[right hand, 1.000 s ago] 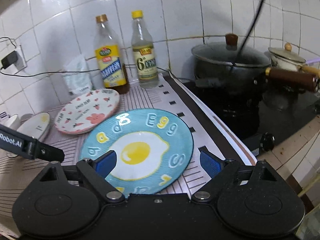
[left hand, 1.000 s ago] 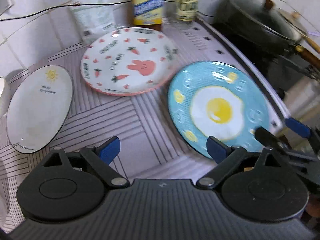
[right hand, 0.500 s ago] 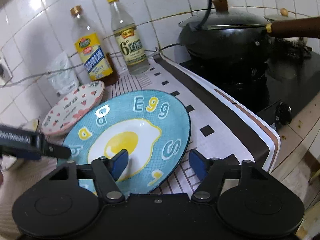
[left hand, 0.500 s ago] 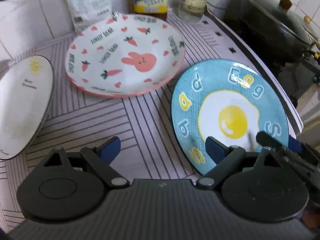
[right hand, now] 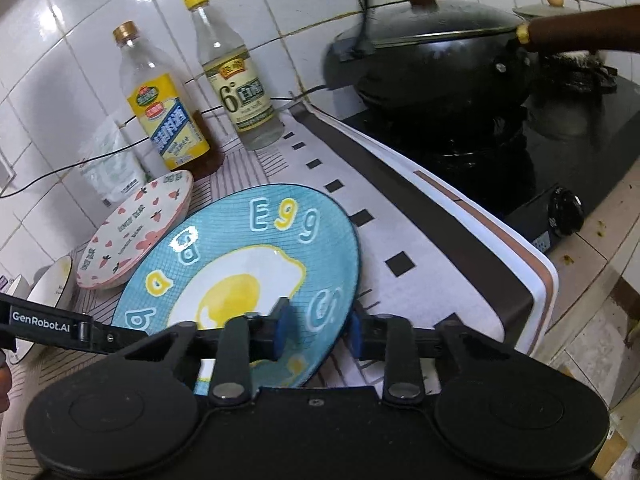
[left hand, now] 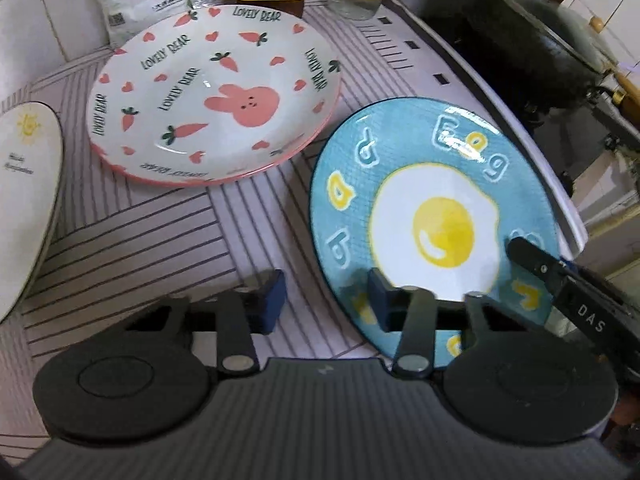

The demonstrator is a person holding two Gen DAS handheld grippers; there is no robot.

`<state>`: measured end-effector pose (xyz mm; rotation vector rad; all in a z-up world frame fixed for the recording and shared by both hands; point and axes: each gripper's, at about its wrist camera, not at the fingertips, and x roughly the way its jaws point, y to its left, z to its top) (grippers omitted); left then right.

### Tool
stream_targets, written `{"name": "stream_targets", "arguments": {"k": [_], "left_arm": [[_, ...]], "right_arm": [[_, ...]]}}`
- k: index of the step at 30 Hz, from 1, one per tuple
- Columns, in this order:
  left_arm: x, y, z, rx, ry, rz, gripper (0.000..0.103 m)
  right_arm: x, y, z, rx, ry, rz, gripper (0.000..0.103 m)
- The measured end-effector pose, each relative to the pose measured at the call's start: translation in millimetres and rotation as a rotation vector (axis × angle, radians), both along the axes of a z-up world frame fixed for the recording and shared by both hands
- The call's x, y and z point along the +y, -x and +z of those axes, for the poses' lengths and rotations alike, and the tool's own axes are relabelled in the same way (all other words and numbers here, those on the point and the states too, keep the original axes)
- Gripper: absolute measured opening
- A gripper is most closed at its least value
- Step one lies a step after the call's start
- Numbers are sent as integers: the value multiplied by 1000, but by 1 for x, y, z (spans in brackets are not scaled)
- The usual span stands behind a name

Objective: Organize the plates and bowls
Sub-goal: 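Grasp the blue egg plate rim with both grippers and lift it, then carry the egg plate over the sun plate and lower it on top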

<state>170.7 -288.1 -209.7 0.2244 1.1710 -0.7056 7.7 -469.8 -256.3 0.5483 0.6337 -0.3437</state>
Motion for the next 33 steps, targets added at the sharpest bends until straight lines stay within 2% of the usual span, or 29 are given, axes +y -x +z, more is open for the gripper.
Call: {"name": "stream_targets", "arguments": {"k": [3, 10, 14, 21, 33], "left_arm": [[-3, 0, -2, 3, 35, -12, 25], [-6, 2, -4, -14, 53, 5, 26], [-12, -2, 2, 9, -24, -56, 27], [2, 1, 20, -42, -59, -151, 27], [60, 10, 46, -33, -102, -109, 26]], "right_arm": [[-9, 4, -4, -28, -59, -19, 21], [-20, 11, -14, -108, -184, -86, 16], [-19, 11, -10, -94, -200, -83, 15], [-7, 9, 2, -52, -185, 6, 17], [29, 7, 23, -14, -226, 112, 18]]}}
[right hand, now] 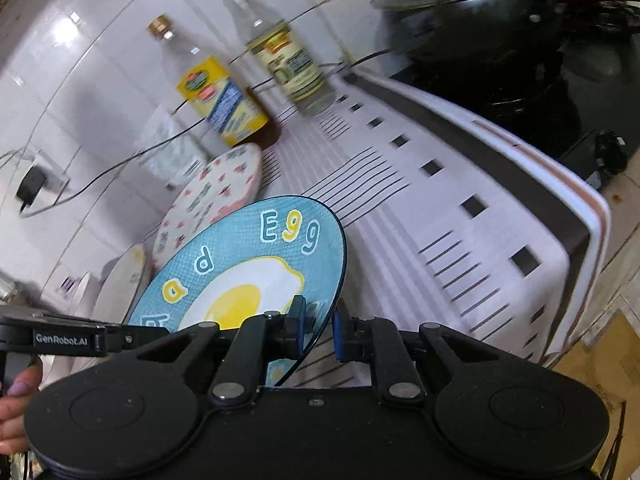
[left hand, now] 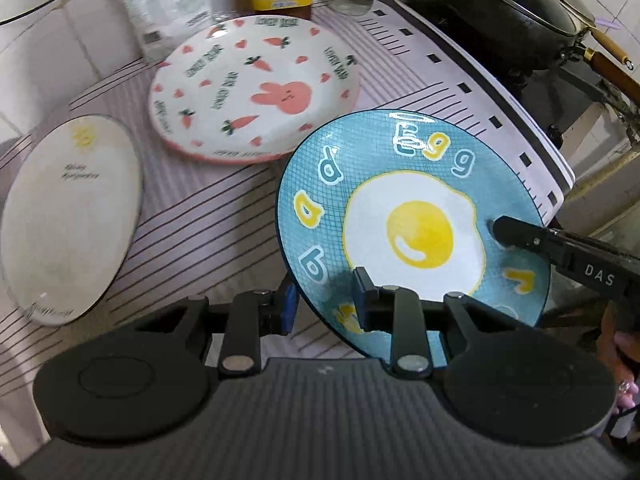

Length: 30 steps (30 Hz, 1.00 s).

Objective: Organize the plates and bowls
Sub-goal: 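Carry the egg plate over the sun plate and lower it on top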

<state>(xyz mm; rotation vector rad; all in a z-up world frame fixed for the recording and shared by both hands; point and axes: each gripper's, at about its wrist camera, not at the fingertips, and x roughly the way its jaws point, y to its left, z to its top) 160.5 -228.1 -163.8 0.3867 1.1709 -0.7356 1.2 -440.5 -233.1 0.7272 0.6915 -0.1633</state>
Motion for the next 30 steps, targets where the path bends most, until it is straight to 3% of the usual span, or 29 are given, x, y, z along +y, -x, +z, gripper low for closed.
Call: {"name": "stream_targets", "arguments": {"k": [17, 30], "left_arm": [[87, 4, 39, 2, 39, 190, 26], [160, -3, 68, -18, 59, 341, 27]], "right_arm": [[57, -16, 40, -37, -18, 160, 19], [107, -58, 77, -116, 32, 356, 20]]}}
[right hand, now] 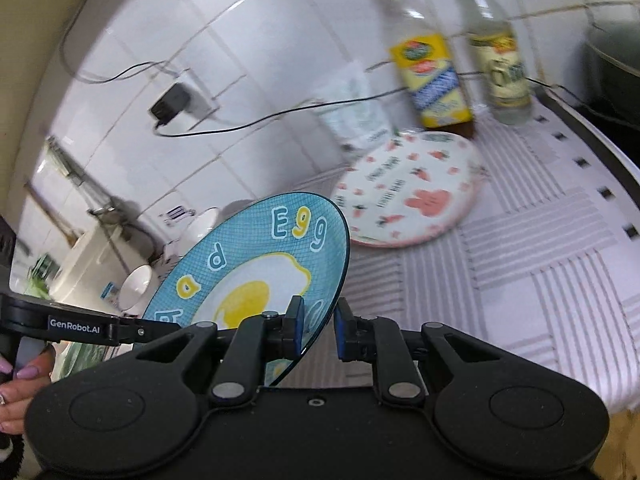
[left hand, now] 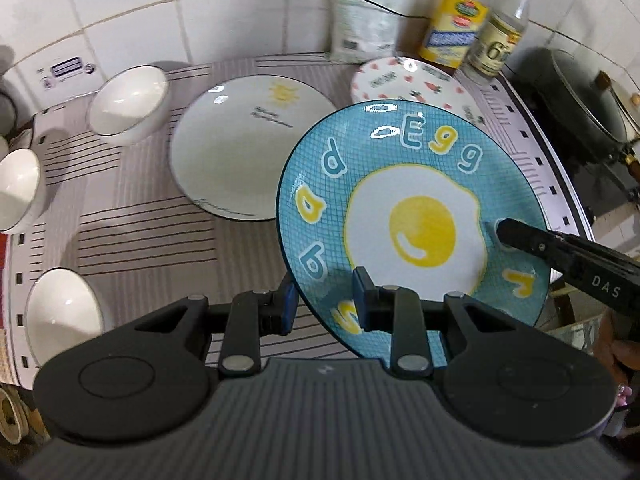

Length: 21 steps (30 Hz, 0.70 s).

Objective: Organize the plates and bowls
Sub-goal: 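Carry the egg plate over the sun plate and lower it on top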

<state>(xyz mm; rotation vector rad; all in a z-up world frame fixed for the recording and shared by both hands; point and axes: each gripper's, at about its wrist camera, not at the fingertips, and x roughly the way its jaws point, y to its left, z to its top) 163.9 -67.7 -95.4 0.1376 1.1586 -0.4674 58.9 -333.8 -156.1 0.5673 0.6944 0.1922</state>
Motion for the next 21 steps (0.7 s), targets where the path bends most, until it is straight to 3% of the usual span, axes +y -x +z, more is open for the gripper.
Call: {"name": "stream_targets", "arguments": {"k": [14, 18, 21], "left_arm": [[48, -48, -12, 0, -8, 79, 27], [54, -70, -27, -6, -9, 57, 27], [60, -89, -43, 48, 0, 70, 27]], "right_arm": [[54, -57, 6, -11, 21, 62, 20], [63, -74, -6, -20, 34, 59, 20], [63, -86, -22, -21, -24, 11, 20]]}}
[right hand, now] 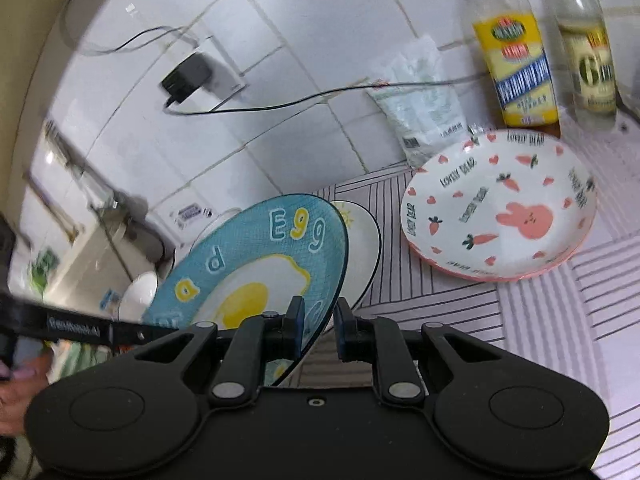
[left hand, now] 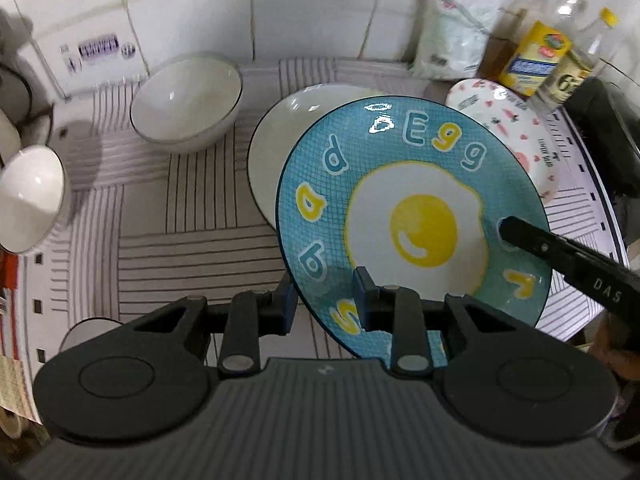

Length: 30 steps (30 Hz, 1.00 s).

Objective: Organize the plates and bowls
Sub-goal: 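Carry the egg plate over the sun plate and lower it on top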

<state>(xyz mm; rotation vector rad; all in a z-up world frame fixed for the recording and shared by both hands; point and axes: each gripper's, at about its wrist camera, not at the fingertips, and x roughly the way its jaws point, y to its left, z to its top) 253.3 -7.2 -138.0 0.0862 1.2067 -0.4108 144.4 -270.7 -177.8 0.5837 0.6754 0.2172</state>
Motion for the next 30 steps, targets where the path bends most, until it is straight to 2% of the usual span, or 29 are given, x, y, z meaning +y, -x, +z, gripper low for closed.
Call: {"name": "stream_targets", "arguments": {"k": [3, 8, 14, 27, 30], "left_arm": [[-3, -14, -11, 18, -15, -22, 27], [-5, -30, -24, 58, -47, -38, 28], [0, -46, -38, 119, -21, -26, 28], [-5, -65, -46, 178, -15, -15, 29], [-7, -65, -45, 165, -30, -19, 30]], "right_arm": [[8, -10, -11, 15, -1, -34, 20], [28, -24, -23, 73, 57, -85, 20], [43, -35, -28, 129, 119, -111, 20], [68, -59, -16, 210, 285, -114, 21], [77, -69, -12, 283, 331, -128, 26]]}}
